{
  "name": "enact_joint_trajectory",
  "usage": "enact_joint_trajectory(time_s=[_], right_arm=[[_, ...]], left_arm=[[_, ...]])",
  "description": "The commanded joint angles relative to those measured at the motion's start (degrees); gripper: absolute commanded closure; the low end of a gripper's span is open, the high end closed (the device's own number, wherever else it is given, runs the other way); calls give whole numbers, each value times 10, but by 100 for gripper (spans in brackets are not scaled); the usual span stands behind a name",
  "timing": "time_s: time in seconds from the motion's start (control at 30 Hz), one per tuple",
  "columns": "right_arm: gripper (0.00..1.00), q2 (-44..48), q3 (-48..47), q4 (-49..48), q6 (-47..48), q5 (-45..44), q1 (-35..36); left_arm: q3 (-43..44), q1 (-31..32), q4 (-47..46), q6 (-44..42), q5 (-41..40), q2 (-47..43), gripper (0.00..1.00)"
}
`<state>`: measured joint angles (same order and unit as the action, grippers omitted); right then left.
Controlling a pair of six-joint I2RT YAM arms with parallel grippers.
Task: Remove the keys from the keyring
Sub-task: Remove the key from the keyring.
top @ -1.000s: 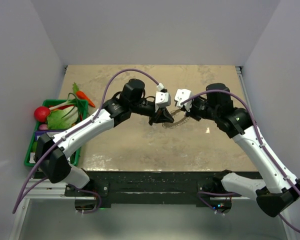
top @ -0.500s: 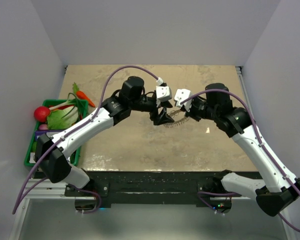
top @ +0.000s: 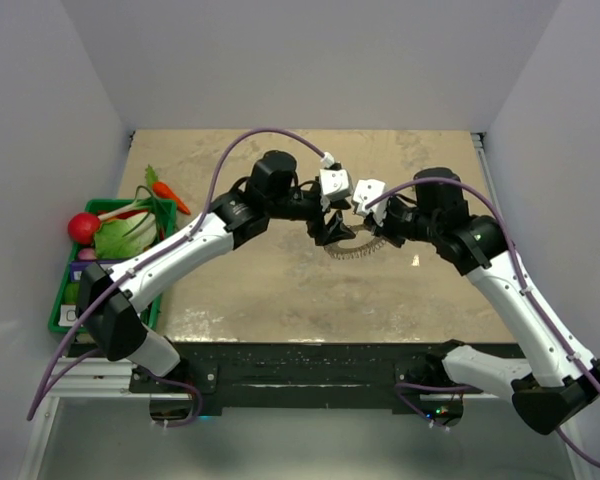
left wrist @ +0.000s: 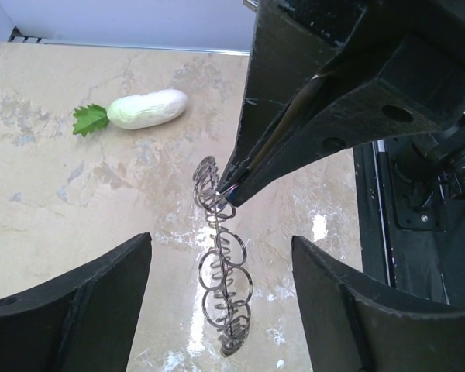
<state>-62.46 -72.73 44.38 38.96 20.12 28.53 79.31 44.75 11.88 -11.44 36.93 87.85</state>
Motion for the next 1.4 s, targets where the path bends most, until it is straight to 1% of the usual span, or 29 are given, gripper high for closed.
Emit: enact_joint_trajectory(time_s=[0.0,0.03,0.07,0.1,0.13,0.17,0.23,0.33,0.43,0.57,0.73,0.83,0.9,1.07,1.1,1.17,1.2,1.23,1.27,1.3,1.33,1.37], right_arm=[[100,16,-23,-40,-13,23,7],[100,18,-23,-39,-13,22,7],[100,22,-23,-38,-12,21,7],[100,23,-24,-37,-11,20,7],[100,25,-24,-36,-12,20,7],[100,27,-23,-35,-10,20,7],[100,29,-25,-32,-10,22,7],[100,32,-26,-31,-9,25,7],[100,38,-26,-33,-15,33,6],[100,50,-21,-38,-17,36,6],[100,53,0,-58,-22,22,6],[100,51,8,-62,-24,30,6],[100,46,5,-61,-30,53,6],[100,38,4,-64,-36,62,6],[100,37,5,-63,-36,64,5],[100,39,5,-62,-36,67,5],[100,41,4,-62,-37,69,6],[100,41,2,-61,-37,72,6],[100,41,0,-59,-36,76,6],[100,42,-1,-53,-35,76,5],[100,41,-7,-47,-32,74,5],[100,42,-10,-34,-24,72,6]], left_arm=[[8,39,30,-43,-35,24,33],[8,40,30,-43,-43,25,32],[8,40,31,-45,-46,26,30],[8,40,34,-48,-50,26,26],[8,41,35,-51,-61,26,19],[6,41,34,-53,-66,24,16],[1,41,31,-60,-77,21,12],[0,42,31,-67,-69,19,10],[-4,41,32,-75,-30,13,9],[-27,37,19,-82,-9,2,8],[-50,-7,-20,-37,71,-14,7],[-55,-7,-23,-36,68,-19,7],[-57,-7,-29,-29,68,-19,7],[-45,-7,-37,-13,71,-9,10],[-43,-7,-37,-12,74,-8,13],[-36,-5,-35,-10,75,-1,23],[-35,-5,-34,-11,75,0,29],[-35,-5,-32,-13,72,2,54],[-35,-4,-32,-12,69,2,73],[-36,-4,-31,-14,66,4,98],[-36,-3,-25,-18,60,5,100],[-36,-3,-20,-32,55,4,100]])
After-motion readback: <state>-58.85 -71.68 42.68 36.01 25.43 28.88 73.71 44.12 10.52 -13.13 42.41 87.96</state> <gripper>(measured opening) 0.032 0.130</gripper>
